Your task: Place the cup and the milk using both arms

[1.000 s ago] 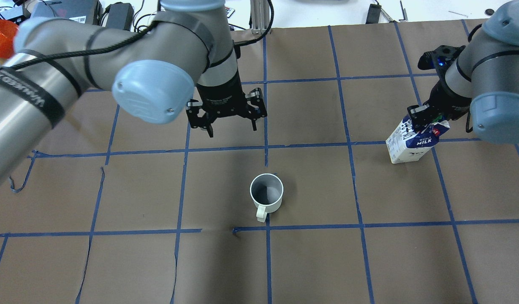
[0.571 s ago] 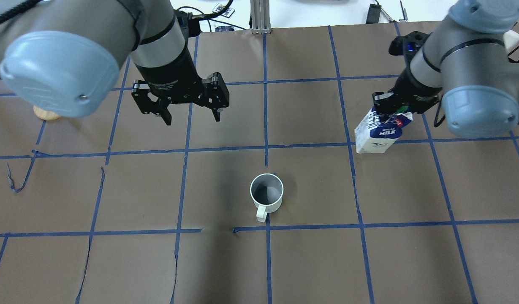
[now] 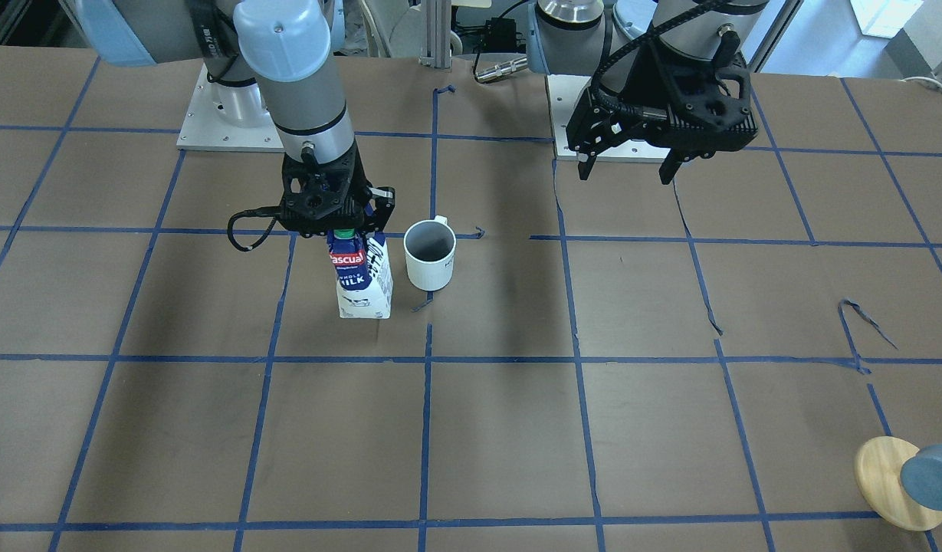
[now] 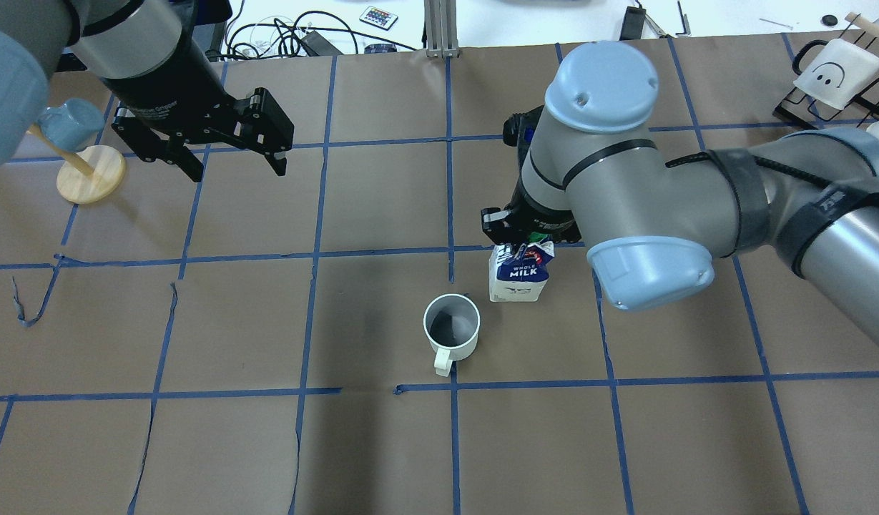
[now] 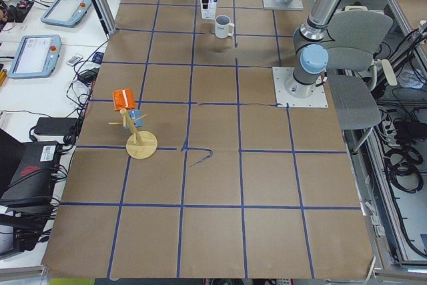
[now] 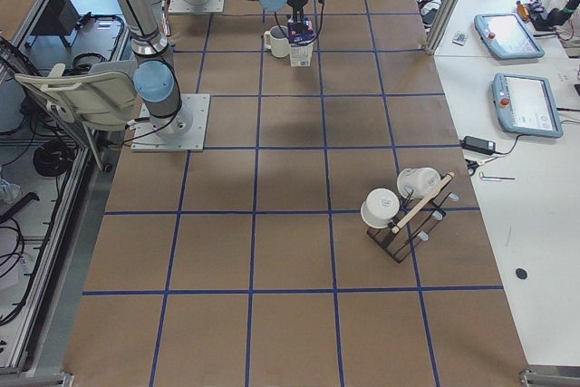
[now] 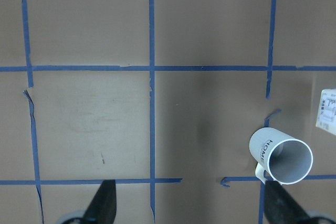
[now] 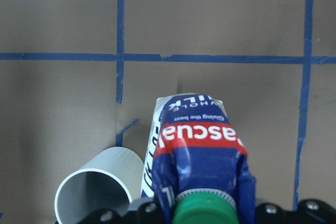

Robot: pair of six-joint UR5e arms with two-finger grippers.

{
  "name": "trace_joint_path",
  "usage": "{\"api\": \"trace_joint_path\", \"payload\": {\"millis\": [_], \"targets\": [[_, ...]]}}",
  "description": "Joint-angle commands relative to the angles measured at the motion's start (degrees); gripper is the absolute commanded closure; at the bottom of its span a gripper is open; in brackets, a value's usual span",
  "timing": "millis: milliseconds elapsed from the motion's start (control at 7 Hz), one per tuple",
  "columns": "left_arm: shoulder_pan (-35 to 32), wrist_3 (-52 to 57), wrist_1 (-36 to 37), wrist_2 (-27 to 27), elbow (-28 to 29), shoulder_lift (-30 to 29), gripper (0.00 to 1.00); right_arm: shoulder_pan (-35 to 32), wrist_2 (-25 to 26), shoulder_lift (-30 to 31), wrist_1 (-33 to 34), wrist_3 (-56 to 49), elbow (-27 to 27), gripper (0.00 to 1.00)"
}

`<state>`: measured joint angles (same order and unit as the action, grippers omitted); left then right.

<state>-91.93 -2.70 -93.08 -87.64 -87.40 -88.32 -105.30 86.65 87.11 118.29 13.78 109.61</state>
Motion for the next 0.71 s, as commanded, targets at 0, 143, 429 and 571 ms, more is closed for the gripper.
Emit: {"api": "trace_joint_path", "payload": {"millis": [0,143,429,571], "targets": [[0.43,1.46,0.10,-0.16,-0.23,0.25,0.00,-1.57,0.18,-0.27,7.97,2.65,5.50,0.66],[0.43,4.34,0.10,-0.16,-0.31,0.34,0.00,-1.57,0.27,0.08,8.19,1.78,5.87,0.66],[0.52,4.54,0.10,-0.25,-0.31,0.34,0.00,-2.18,0.36,0.52,7.49,0.99,5.97,0.66],[0.43,4.54,0.10,-0.17,-0.31,0.34,0.00,-2.80,0.36,0.69,7.14,1.16,5.97,0.65]]}}
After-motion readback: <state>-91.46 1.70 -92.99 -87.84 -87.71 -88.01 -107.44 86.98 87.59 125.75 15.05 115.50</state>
